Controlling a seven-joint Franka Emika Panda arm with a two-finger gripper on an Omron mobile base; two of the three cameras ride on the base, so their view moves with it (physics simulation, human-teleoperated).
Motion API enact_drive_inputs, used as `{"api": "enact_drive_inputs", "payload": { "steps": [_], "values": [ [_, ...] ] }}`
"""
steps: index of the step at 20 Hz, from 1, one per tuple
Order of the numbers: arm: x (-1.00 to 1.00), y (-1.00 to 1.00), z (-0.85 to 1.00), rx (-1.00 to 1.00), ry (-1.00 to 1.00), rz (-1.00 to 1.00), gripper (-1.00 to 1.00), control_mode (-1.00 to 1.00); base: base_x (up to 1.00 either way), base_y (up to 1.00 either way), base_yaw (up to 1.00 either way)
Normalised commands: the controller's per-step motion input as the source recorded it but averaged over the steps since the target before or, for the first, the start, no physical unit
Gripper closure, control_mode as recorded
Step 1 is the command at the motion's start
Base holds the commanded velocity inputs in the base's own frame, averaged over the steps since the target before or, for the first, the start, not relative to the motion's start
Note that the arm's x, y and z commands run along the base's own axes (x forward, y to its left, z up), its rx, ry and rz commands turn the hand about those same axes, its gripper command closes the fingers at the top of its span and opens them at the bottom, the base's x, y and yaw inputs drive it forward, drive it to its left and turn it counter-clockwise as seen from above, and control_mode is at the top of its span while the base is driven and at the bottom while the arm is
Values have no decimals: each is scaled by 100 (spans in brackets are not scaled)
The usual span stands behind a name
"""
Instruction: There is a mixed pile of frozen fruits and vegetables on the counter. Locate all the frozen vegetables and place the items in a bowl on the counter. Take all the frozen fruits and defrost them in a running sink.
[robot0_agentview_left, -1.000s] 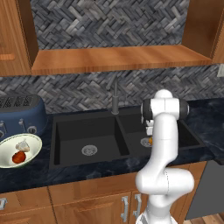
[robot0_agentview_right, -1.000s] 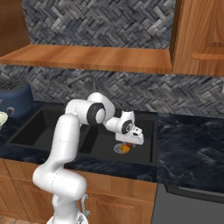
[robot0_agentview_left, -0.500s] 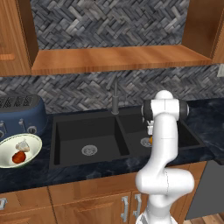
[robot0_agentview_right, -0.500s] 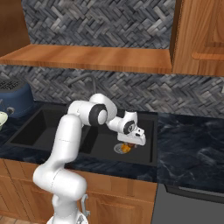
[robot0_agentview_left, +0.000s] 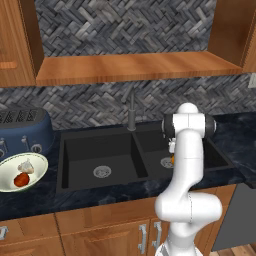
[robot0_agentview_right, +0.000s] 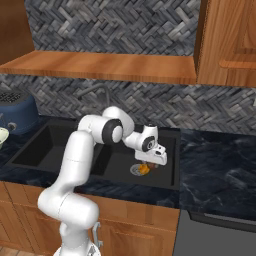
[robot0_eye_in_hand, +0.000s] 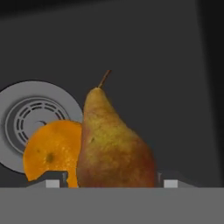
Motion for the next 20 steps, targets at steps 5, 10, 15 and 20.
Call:
{"api": "enact_drive_inputs", "payload": {
  "steps": [5, 10, 15, 20],
  "values": [
    [-8, 7, 28, -1, -6, 0, -100, -100, 0, 0, 0],
    [-14, 7, 34, -4, -6, 0, -100, -100, 0, 0, 0],
    [-20, 0, 44, -4, -6, 0, -100, -100, 0, 0, 0],
    [-31, 1, 41, -5, -8, 0, -100, -100, 0, 0, 0]
  ]
}}
